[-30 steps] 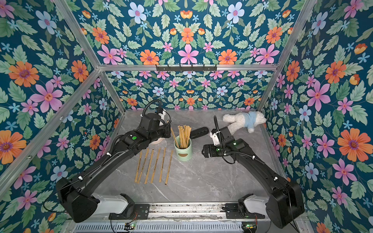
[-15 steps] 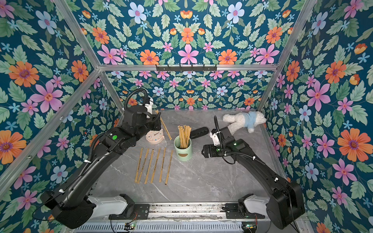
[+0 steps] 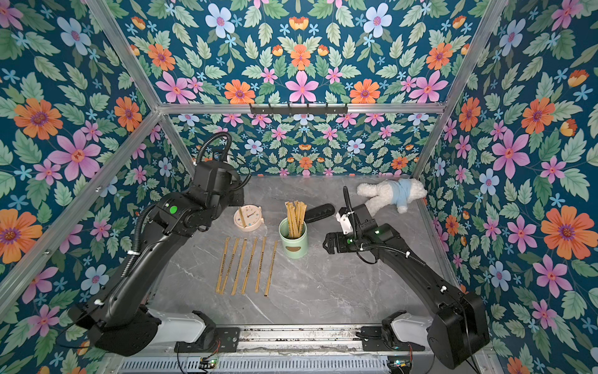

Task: Take the straws out of the storage container
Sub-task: Place the straw at the center of the board.

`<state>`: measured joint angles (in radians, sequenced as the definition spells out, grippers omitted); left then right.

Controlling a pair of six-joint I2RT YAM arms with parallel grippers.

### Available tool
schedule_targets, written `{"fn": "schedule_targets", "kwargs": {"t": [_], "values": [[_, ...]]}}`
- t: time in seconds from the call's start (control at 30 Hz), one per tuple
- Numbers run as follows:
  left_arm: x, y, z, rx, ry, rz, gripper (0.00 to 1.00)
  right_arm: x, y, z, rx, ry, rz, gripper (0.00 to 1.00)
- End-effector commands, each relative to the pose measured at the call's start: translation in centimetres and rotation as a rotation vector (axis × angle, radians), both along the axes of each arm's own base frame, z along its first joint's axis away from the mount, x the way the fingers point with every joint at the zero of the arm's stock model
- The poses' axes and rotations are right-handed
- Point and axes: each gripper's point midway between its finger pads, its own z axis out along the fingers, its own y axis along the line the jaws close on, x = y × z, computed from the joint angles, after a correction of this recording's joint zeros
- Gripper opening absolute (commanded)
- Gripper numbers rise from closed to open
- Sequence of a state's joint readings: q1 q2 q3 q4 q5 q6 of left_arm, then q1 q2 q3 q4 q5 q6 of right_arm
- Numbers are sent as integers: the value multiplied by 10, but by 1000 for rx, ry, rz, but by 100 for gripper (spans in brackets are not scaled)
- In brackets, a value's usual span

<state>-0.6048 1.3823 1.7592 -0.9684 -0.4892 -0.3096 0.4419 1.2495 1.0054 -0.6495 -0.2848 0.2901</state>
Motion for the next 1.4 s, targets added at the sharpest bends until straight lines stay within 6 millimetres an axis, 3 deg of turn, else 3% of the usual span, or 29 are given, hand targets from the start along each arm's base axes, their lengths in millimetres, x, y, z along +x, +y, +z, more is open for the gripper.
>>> {"fn": "schedule_targets", "kwargs": {"t": [0.0, 0.27, 0.6, 1.0, 1.37], "values": [[0, 28, -28, 108, 113, 100, 8, 0, 1, 3, 13, -10, -1, 99], [17, 93, -102, 203, 394, 312, 8, 1, 1, 2, 11, -9, 0, 99], [26, 121, -201, 292, 683, 361, 8, 0, 0, 2, 3, -12, -2, 99], [27, 128, -260, 316, 832, 355, 8, 2, 1, 3, 6, -17, 4, 99], [21, 132, -299, 298, 895, 352, 8, 1, 1, 3, 8, -14, 4, 99]]}}
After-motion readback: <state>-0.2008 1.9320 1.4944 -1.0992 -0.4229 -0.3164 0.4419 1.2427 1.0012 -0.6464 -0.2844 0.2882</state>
